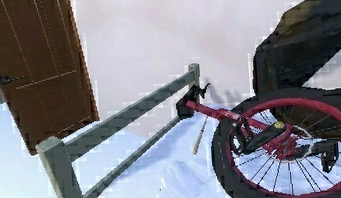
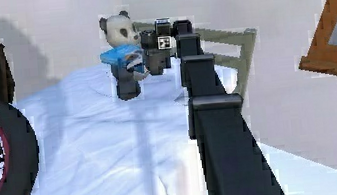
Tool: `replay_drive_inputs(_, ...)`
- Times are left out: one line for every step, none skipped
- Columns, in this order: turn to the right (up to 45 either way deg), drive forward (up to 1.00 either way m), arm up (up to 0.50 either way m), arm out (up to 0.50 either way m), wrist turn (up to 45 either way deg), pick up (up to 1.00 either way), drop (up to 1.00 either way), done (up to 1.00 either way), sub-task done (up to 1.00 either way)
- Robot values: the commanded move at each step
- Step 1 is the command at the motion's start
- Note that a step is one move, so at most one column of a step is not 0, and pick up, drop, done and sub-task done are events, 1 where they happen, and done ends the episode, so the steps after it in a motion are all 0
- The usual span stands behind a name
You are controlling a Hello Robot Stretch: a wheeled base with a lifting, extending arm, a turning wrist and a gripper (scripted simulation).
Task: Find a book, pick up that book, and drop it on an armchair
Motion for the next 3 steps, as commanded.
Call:
replay_drive_inputs(0.0,0.0,0.0,0.0,-45.0,0.0,0.0,0.0,0.0)
replay_drive_inputs(0.0,0.0,0.0,0.0,-45.0,0.0,0.0,0.0,0.0)
replay_drive_inputs(0.0,0.0,0.0,0.0,-24.0,0.0,0.0,0.0,0.0)
